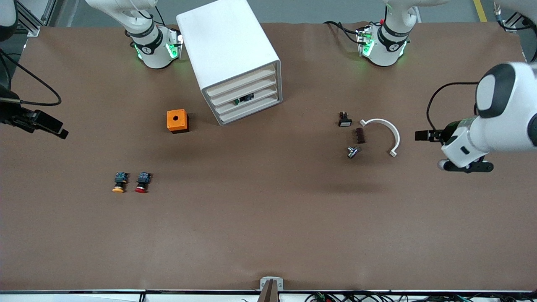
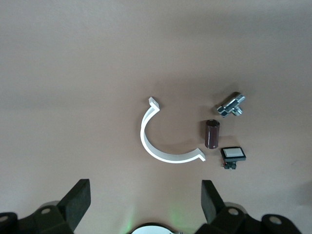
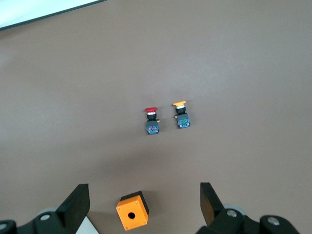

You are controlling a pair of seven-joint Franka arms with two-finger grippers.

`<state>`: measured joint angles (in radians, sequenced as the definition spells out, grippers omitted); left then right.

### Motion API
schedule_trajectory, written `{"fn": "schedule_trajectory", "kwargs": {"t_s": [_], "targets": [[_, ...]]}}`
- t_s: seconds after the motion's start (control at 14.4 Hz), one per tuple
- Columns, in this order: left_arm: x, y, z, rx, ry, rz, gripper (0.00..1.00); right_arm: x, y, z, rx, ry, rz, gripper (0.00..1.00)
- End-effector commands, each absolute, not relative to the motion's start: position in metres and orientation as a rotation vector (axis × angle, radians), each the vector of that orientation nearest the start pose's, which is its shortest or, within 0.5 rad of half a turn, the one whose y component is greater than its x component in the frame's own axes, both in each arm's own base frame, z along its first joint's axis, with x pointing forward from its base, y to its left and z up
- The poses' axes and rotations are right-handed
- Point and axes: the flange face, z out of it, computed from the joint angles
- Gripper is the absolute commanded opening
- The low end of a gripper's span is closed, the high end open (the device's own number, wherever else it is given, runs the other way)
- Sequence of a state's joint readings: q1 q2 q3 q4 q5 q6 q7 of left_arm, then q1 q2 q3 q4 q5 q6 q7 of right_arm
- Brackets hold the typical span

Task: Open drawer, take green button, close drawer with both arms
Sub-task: 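Move the left gripper toward the white cabinet's drawer front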

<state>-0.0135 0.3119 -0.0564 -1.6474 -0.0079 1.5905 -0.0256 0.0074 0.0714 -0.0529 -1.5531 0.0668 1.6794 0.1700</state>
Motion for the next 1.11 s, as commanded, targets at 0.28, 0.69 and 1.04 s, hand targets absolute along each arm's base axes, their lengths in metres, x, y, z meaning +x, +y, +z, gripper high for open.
{"fn": "schedule_trajectory", "kwargs": {"t_s": [0.28, 0.69, 1.04], "targets": [[0.616, -0.051, 0.32, -3.01, -0.025, 0.778, 1.0, 0.597, -0.002, 0.592, -3.038, 0.332, -0.1, 1.0], [0.607, -0.101, 0.294, -2.902, -0.173, 0.824, 1.0, 0.599, 0.019, 0.587, -3.018, 0.462, -0.078, 1.0], [0.586, -0.171, 0.308, -2.768, -0.533, 0.93, 1.0, 0.599, 0.053, 0.581, -2.98, 0.653, -0.045, 1.0]]}}
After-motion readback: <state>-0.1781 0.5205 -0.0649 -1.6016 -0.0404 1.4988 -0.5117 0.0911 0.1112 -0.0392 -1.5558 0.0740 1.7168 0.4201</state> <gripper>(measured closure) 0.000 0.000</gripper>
